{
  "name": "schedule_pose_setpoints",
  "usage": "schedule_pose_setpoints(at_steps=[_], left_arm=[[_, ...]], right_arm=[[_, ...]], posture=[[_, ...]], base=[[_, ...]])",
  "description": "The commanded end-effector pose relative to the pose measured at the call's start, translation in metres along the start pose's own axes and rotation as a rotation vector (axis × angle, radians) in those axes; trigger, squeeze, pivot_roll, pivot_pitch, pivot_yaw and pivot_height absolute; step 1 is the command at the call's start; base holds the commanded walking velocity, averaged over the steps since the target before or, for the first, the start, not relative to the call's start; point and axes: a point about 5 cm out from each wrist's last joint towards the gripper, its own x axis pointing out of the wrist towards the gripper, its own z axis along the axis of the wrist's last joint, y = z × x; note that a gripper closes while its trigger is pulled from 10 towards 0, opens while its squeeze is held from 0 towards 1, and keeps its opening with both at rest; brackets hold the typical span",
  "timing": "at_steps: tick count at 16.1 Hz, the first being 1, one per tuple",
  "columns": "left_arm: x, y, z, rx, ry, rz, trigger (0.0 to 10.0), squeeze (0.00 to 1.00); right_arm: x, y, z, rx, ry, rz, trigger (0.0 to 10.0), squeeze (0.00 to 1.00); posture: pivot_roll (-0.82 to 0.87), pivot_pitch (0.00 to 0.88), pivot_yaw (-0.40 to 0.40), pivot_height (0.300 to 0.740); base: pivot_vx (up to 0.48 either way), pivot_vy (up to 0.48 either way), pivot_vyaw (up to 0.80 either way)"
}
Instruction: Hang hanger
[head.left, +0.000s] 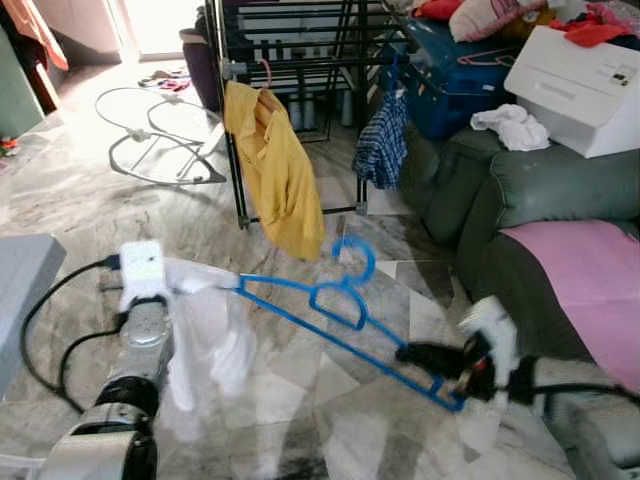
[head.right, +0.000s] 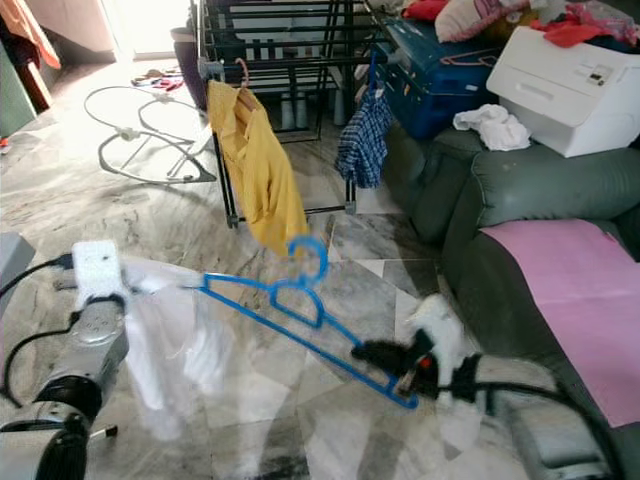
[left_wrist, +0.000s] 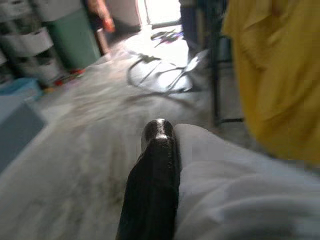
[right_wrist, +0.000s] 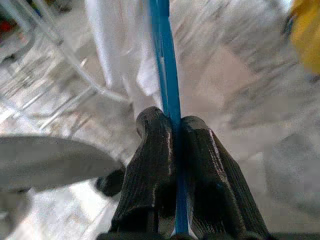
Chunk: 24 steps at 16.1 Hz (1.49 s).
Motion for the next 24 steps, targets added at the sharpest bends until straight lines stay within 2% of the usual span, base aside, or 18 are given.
schedule_pose_setpoints(at_steps=[1,2,4,6,8,9,12,13,14,15,16,17,18,19,21,22,23,24], left_arm=[[0.006,-0.008,0.026,-0.037,-0.112,-0.044,0.0,0.00],[0.004,-0.026,0.032,-0.062,-0.144,-0.127,0.0,0.00],[0.002,-0.036,0.038,-0.068,-0.175,-0.175,0.0,0.00],[-0.004,-0.058,0.045,-0.045,-0.224,-0.296,0.0,0.00],[-0.006,-0.061,0.045,-0.061,-0.225,-0.310,0.0,0.00],[-0.004,-0.052,0.044,-0.025,-0.230,-0.246,0.0,0.00],[0.003,-0.011,0.028,0.035,-0.152,-0.019,0.0,0.00],[0.004,0.004,0.023,0.075,-0.125,0.051,0.1,0.00],[0.004,0.014,0.019,0.073,-0.109,0.094,0.0,0.00],[0.004,0.025,0.014,0.092,-0.082,0.137,0.9,0.00],[0.004,0.027,0.013,0.096,-0.081,0.136,2.1,0.00],[-0.003,0.019,0.005,0.099,-0.079,0.069,2.5,0.00],[-0.003,0.019,0.005,0.099,-0.079,0.069,2.5,0.00],[-0.015,0.002,-0.001,0.100,-0.108,-0.060,2.9,0.00],[-0.035,-0.020,-0.009,0.097,-0.152,-0.198,2.1,0.00],[-0.044,-0.026,-0.010,0.098,-0.172,-0.246,2.6,0.00],[-0.053,-0.032,-0.011,0.073,-0.179,-0.313,7.1,0.00],[-0.055,-0.033,-0.011,0.079,-0.184,-0.320,9.1,0.00]], right_arm=[[0.003,0.005,-0.013,0.031,0.062,0.026,10.0,0.00],[0.015,0.015,-0.028,0.034,0.128,0.093,10.0,0.00],[0.022,0.019,-0.034,0.059,0.135,0.124,10.0,0.00],[0.038,0.028,-0.042,0.080,0.156,0.185,10.0,0.00],[0.041,0.028,-0.042,0.065,0.157,0.186,10.0,0.00],[0.038,0.023,-0.035,0.039,0.114,0.142,10.0,0.00],[0.020,0.005,-0.030,0.053,0.030,-0.024,10.0,0.00],[0.013,0.002,-0.038,0.058,0.049,-0.064,10.0,0.00],[0.007,0.000,-0.046,0.056,0.073,-0.104,10.0,0.00],[0.002,-0.005,-0.059,0.053,0.113,-0.176,10.0,0.00],[0.001,-0.008,-0.062,0.044,0.126,-0.226,10.0,0.00],[0.001,-0.032,-0.062,0.028,0.123,-0.496,10.0,0.00],[0.001,-0.032,-0.062,0.028,0.123,-0.496,10.0,0.00],[-0.003,-0.052,-0.047,0.028,0.040,-0.753,10.0,0.00],[-0.001,-0.061,-0.019,0.034,-0.131,-0.897,10.0,0.00],[0.003,-0.061,-0.007,0.038,-0.204,-0.925,10.0,0.00],[0.011,-0.058,0.003,0.026,-0.252,-0.937,10.0,0.00],[0.013,-0.058,0.005,0.037,-0.270,-0.940,10.0,0.00]], posture=[[-0.23,0.007,0.024,0.740],[-0.23,0.010,0.023,0.740],[-0.22,0.009,0.020,0.740],[-0.22,0.009,0.019,0.740],[-0.21,0.008,0.017,0.740],[-0.21,0.006,0.016,0.740],[-0.22,0.001,0.015,0.740],[-0.22,0.001,0.016,0.740],[-0.22,0.000,0.018,0.740],[-0.22,0.001,0.019,0.740],[-0.23,0.002,0.022,0.740],[-0.23,0.002,0.027,0.740],[-0.23,0.002,0.027,0.740],[-0.22,0.001,0.029,0.740],[-0.21,0.000,0.031,0.740],[-0.21,0.000,0.031,0.740],[-0.21,0.000,0.030,0.740],[-0.20,0.000,0.030,0.740]], base=[[0.000,0.000,0.00],[0.000,0.000,0.00],[0.000,0.000,0.00],[0.000,0.000,0.00],[0.000,0.000,0.00],[0.000,0.000,0.00],[0.000,0.000,0.00],[0.000,0.000,0.00],[0.000,0.000,0.00],[0.000,0.000,0.00],[0.000,0.000,0.00],[0.000,0.000,0.00],[0.000,0.000,0.00],[0.000,0.000,0.00],[0.000,0.000,0.00],[0.000,0.000,0.00],[0.000,0.000,0.00],[0.000,0.000,0.00]])
